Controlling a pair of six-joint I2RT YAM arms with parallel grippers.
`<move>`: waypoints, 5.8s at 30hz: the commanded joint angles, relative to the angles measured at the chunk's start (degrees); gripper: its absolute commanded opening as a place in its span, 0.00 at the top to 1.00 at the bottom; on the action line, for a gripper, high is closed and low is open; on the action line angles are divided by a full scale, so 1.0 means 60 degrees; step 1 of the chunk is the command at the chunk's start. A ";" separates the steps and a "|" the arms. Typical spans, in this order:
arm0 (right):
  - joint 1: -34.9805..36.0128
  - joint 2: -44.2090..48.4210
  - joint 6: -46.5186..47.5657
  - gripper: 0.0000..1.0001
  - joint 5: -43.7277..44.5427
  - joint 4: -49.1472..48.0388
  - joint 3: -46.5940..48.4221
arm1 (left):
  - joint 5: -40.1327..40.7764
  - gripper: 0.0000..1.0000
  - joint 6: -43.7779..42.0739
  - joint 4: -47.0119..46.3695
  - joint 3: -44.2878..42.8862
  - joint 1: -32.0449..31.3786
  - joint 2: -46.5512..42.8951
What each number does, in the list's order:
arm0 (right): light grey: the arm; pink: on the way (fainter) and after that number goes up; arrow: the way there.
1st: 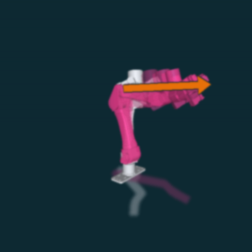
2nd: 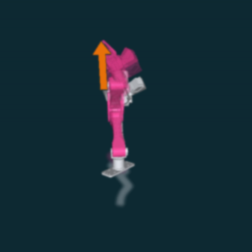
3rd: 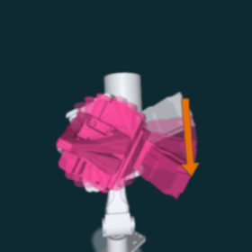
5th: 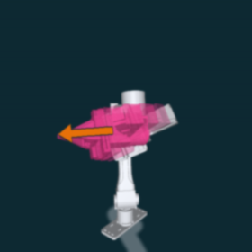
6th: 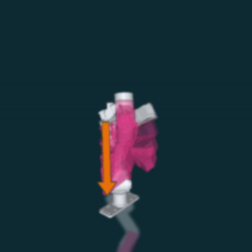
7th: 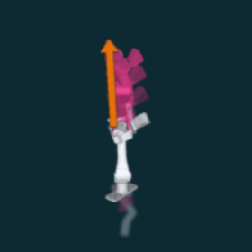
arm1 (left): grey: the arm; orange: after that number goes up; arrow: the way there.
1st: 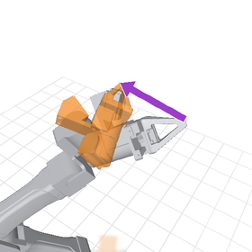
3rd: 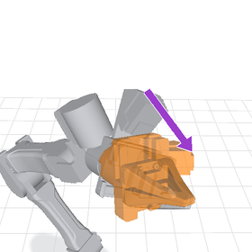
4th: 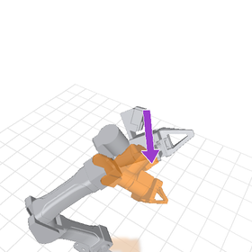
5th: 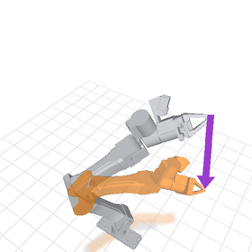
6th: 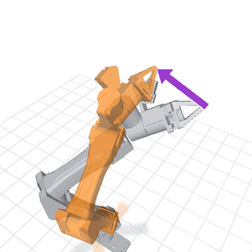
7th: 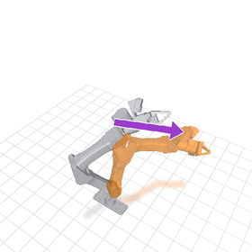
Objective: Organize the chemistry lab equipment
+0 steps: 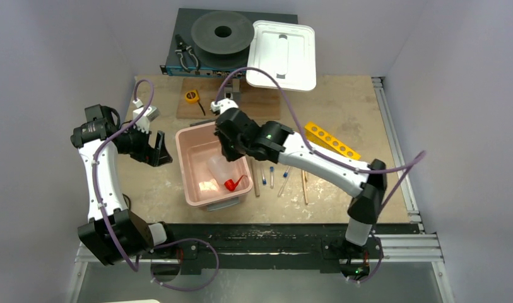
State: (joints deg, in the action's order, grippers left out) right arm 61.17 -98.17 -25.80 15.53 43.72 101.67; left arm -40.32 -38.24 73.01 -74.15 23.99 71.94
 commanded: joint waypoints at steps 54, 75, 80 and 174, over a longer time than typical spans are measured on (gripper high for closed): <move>-0.2633 0.1839 -0.0360 0.63 -0.0732 -0.1676 -0.3974 | -0.0183 0.10 -0.0408 -0.0027 0.0127 0.0089 -0.0180; -0.1571 -0.1559 -0.1117 0.67 -0.0632 -0.3648 -0.4671 | -0.0063 0.10 -0.0405 0.0083 0.0243 0.0089 -0.0370; -0.1508 -0.1792 -0.1264 0.80 -0.0488 -0.3754 -0.4944 | -0.0092 0.10 -0.0416 0.0037 0.0295 0.0087 -0.0361; -0.2856 0.1383 -0.2120 0.68 0.1079 -0.3172 -0.7922 | 0.2408 0.11 0.0163 -0.3207 0.2386 -0.1913 -0.0329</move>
State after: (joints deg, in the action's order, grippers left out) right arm 44.07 -91.07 -36.75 20.38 25.82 54.72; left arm -25.15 -39.33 55.86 -59.35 13.58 70.13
